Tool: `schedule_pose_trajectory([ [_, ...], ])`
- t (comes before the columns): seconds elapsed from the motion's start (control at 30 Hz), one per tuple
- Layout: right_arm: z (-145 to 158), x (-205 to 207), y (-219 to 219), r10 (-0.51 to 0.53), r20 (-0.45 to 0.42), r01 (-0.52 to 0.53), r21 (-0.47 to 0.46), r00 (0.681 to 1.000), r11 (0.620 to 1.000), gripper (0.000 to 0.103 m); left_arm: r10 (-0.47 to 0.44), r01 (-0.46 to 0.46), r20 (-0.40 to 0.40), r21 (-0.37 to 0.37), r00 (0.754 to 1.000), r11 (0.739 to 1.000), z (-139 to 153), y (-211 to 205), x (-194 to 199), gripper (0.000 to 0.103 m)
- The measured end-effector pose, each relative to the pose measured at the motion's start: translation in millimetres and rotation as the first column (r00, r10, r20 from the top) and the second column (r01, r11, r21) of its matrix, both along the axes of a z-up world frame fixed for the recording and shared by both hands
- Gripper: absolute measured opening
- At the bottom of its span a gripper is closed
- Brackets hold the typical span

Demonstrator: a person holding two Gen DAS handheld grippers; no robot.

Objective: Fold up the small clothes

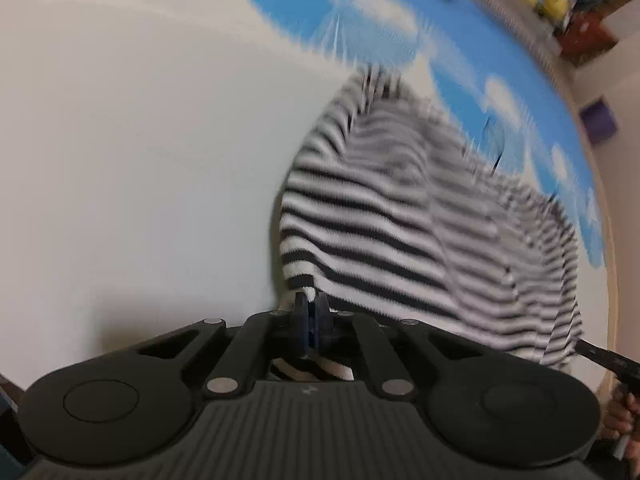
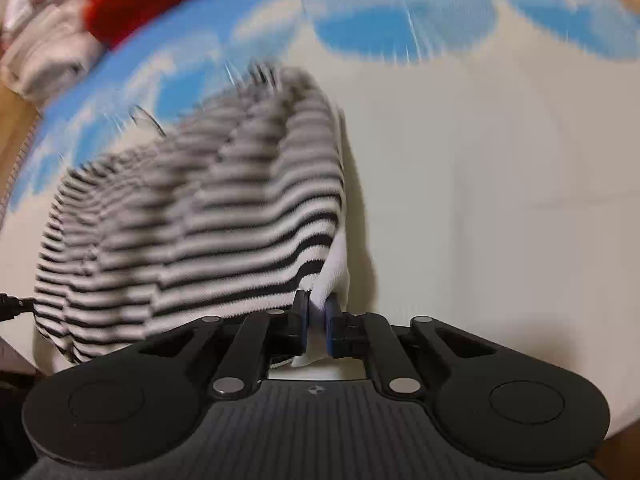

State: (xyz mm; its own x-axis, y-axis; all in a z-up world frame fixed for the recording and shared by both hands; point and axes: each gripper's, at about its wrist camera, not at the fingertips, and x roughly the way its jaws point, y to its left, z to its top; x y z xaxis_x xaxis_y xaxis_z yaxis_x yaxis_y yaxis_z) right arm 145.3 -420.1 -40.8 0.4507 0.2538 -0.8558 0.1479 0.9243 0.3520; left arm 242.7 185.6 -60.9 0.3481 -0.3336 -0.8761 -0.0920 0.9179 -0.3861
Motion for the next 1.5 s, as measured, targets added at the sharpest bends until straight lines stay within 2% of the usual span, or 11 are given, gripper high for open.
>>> schedule_pose_trajectory([
  [0.07,26.9,-12.4,-22.4,-0.093,0.145,0.076,0.116,0.985,0.99,0.005,0.065,-0.062,0.091,-0.043,0.994,0.997,16.4,13.8,-6.9,0.002],
  [0.13,35.9,-22.4,-37.0,-0.148,0.166,0.121,0.162,0.975,0.979,0.005,0.091,-0.091,0.087,-0.008,0.992,0.996,17.5,20.6,-10.3,0.002],
  [0.27,0.2,-20.1,-22.0,-0.053,-0.096,0.051,-0.016,0.994,0.999,0.004,0.046,-0.035,-0.096,0.11,0.994,0.993,-13.9,13.3,-8.3,0.002],
  [0.4,-19.0,-21.5,5.2,0.059,-0.2,-0.092,-0.156,0.978,0.983,0.005,0.002,0.019,-0.106,0.194,0.994,0.981,-16.2,-2.3,-11.8,0.004],
  [0.6,15.4,-28.1,8.7,0.008,0.02,-0.002,-0.254,1.0,0.967,0.014,0.068,-0.077,0.074,0.131,0.995,0.988,14.9,3.4,-16.8,0.022],
  [0.8,29.4,-25.4,14.1,0.047,0.144,-0.026,-0.145,0.988,0.989,0.026,-0.125,0.116,0.114,0.078,0.986,0.99,17.5,-36.3,-17.8,0.031],
  [0.93,3.0,-15.7,37.9,0.15,0.008,-0.146,-0.208,0.989,0.967,0.043,-0.223,0.224,-0.03,0.217,0.974,0.95,-10.3,-67.9,-12.5,0.041],
  [1.07,-30.7,-8.0,61.3,0.173,-0.158,-0.22,-0.364,0.972,0.905,0.049,-0.131,0.157,-0.105,0.305,0.986,0.939,-23.8,-72.7,-4.1,0.041],
  [1.23,-8.8,-5.8,71.5,0.183,-0.014,-0.169,-0.456,0.983,0.874,0.048,-0.059,0.041,0.05,0.306,0.997,0.951,2.9,-77.7,-1.5,0.042],
  [1.37,15.0,1.6,72.5,0.161,0.159,-0.064,-0.49,0.974,0.869,0.049,-0.092,0.052,0.132,0.276,0.987,0.96,13.7,-98.7,7.1,0.042],
  [1.5,14.1,22.3,68.2,0.105,0.189,-0.007,-0.457,0.976,0.889,0.049,-0.123,0.084,0.153,0.244,0.981,0.966,12.2,-125.9,18.2,0.042],
])
